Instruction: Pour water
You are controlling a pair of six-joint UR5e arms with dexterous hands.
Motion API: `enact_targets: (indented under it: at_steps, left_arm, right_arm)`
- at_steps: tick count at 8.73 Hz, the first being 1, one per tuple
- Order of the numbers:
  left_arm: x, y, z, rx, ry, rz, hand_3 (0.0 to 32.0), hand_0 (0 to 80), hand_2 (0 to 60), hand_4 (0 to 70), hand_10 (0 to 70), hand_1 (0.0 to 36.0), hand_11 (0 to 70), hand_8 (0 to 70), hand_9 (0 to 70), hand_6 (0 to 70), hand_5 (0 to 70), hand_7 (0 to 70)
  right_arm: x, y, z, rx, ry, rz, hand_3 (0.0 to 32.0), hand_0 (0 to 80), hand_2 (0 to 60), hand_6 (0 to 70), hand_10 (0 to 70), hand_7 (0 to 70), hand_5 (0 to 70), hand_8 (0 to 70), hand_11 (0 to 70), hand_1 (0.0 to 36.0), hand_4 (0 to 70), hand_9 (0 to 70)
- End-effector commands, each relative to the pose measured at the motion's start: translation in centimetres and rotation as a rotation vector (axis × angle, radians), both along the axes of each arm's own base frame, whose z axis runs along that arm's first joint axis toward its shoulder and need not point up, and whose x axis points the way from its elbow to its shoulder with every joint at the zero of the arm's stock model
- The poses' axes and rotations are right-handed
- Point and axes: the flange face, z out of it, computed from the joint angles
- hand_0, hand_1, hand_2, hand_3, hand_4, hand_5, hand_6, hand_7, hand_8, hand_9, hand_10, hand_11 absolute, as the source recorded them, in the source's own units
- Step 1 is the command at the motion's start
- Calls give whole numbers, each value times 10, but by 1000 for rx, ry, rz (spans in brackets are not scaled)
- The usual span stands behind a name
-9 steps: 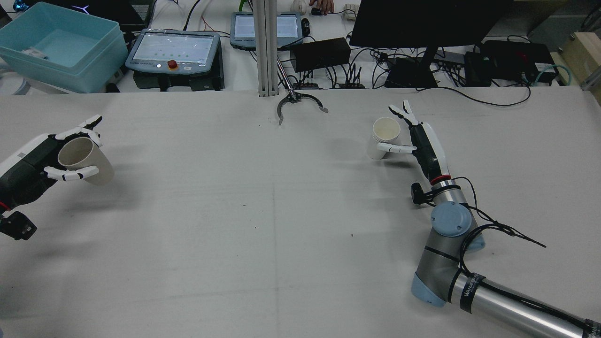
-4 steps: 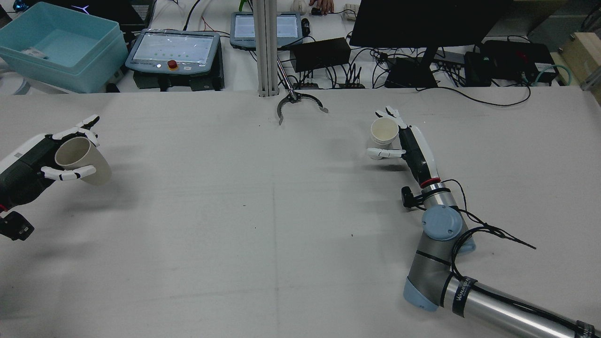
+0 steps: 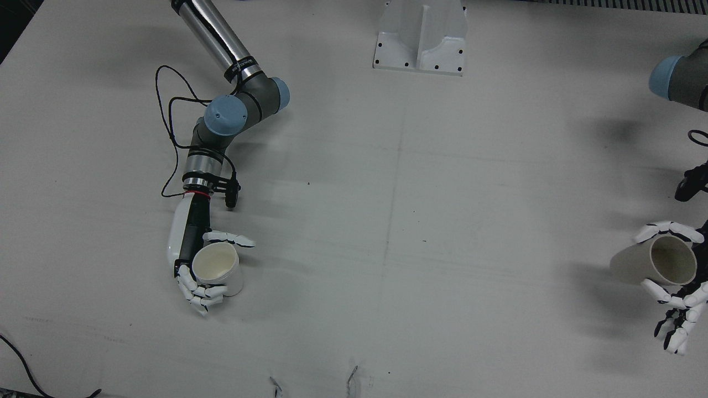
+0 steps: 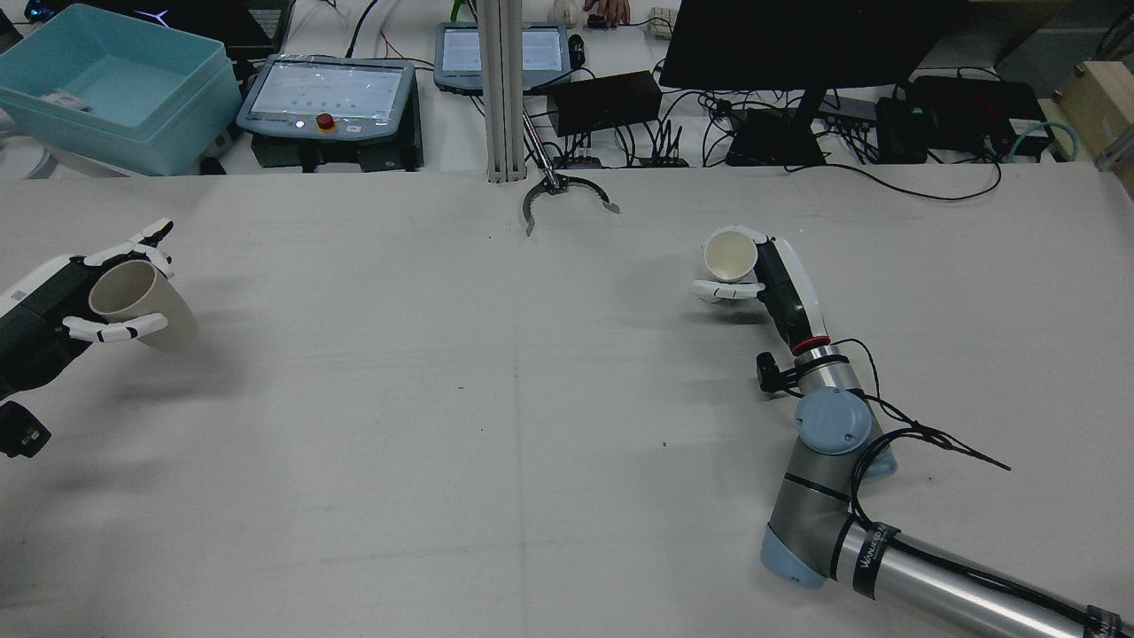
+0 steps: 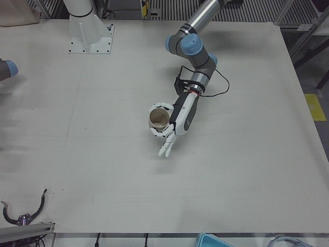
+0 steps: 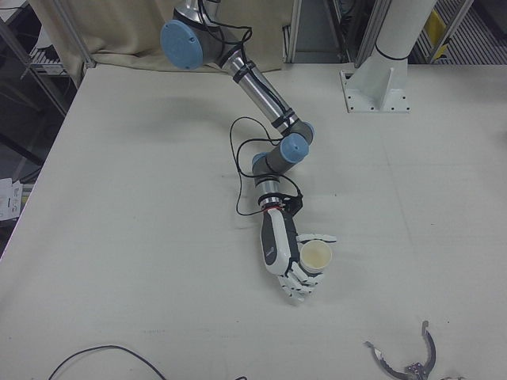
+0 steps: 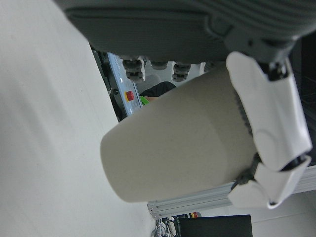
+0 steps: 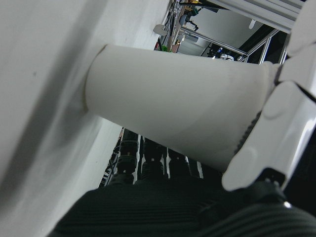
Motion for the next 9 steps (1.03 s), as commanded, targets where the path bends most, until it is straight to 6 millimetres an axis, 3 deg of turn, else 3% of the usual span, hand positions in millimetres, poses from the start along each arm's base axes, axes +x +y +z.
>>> enact_targets:
  at_steps: [1, 3, 5, 6, 9]
  left_arm:
    - [-3, 0, 1, -1, 2, -3, 0, 447, 600, 293, 50, 360, 91, 2, 20, 22, 532, 82]
    - [-3, 0, 0, -1, 6, -2, 0, 447, 600, 292, 50, 360, 91, 2, 20, 21, 527, 81]
    - [8, 2, -25, 19, 6, 39, 0, 447, 600, 295, 50, 360, 91, 3, 21, 22, 535, 82]
    - [31, -15, -61, 44, 13, 71, 0, 452, 600, 302, 51, 360, 94, 4, 23, 28, 552, 90]
    - [149, -37, -198, 166, 0, 189, 0, 415, 600, 296, 55, 360, 100, 4, 27, 36, 565, 102]
  right_arm:
    - [-1, 0, -1, 1, -1, -2, 0, 464, 133, 409, 193, 567, 560, 412, 285, 83, 193, 572]
    - [-3, -2, -10, 11, -14, -3, 0, 467, 142, 455, 216, 587, 616, 437, 318, 83, 207, 599]
    - [-1, -1, -41, 47, -64, -5, 0, 469, 175, 460, 224, 583, 635, 436, 330, 94, 198, 596]
    - [6, -5, -50, 60, -77, -1, 0, 473, 185, 448, 213, 569, 635, 422, 315, 106, 188, 576]
    - [32, 0, -67, 71, -87, 14, 0, 489, 182, 444, 201, 557, 660, 401, 302, 129, 162, 545]
